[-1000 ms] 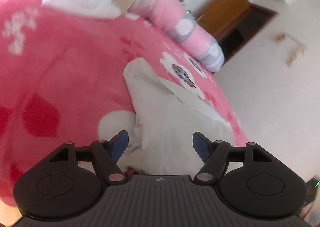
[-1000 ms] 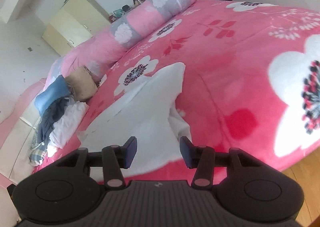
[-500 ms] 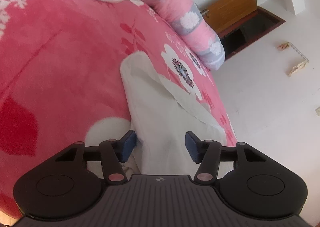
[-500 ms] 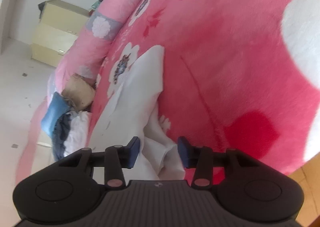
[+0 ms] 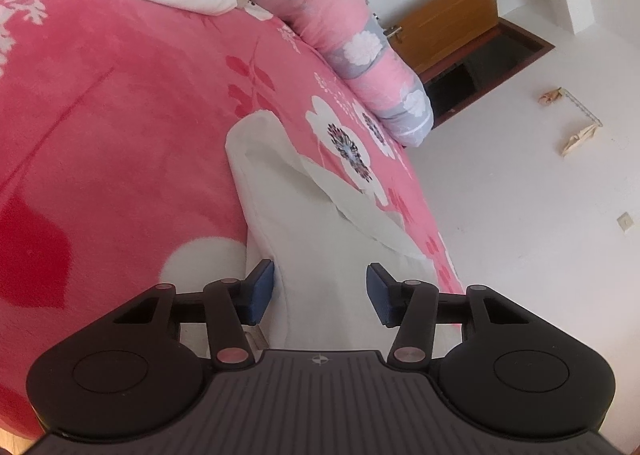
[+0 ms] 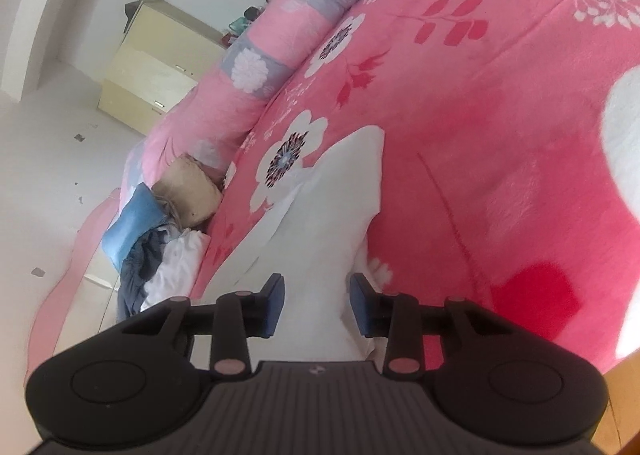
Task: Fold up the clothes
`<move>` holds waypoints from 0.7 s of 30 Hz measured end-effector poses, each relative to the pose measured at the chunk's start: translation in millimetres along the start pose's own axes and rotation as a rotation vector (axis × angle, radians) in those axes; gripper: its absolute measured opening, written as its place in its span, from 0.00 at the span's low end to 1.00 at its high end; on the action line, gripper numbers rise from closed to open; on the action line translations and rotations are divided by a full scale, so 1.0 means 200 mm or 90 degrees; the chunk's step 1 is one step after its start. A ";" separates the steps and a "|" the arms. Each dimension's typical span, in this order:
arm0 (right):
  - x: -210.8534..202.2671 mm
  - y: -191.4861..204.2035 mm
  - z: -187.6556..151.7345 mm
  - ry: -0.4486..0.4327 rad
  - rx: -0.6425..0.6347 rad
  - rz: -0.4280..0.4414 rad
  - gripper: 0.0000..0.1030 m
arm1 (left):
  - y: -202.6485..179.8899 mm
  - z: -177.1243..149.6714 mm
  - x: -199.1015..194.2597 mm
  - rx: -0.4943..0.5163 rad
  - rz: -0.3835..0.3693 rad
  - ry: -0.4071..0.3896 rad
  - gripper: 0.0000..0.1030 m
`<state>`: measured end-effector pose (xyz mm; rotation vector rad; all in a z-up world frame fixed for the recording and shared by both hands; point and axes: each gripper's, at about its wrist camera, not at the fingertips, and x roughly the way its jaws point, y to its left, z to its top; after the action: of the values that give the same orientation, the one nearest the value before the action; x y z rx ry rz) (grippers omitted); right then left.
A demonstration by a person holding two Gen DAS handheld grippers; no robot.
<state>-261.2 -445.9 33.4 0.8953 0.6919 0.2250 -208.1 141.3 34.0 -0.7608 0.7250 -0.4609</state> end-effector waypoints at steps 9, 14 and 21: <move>0.05 -0.01 -0.05 0.034 0.023 0.017 0.20 | -0.01 -0.01 -0.01 0.015 -0.013 0.004 0.49; 0.06 0.04 -0.08 0.047 -0.021 -0.005 0.11 | -0.01 -0.04 -0.03 0.027 -0.018 0.009 0.49; 0.09 0.03 -0.09 0.052 -0.024 -0.024 0.07 | 0.00 -0.05 -0.01 0.041 -0.013 0.000 0.42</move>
<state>-257.8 -422.8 22.0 0.8402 0.7774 0.2404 -215.9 138.0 29.2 -0.7078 0.6996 -0.5013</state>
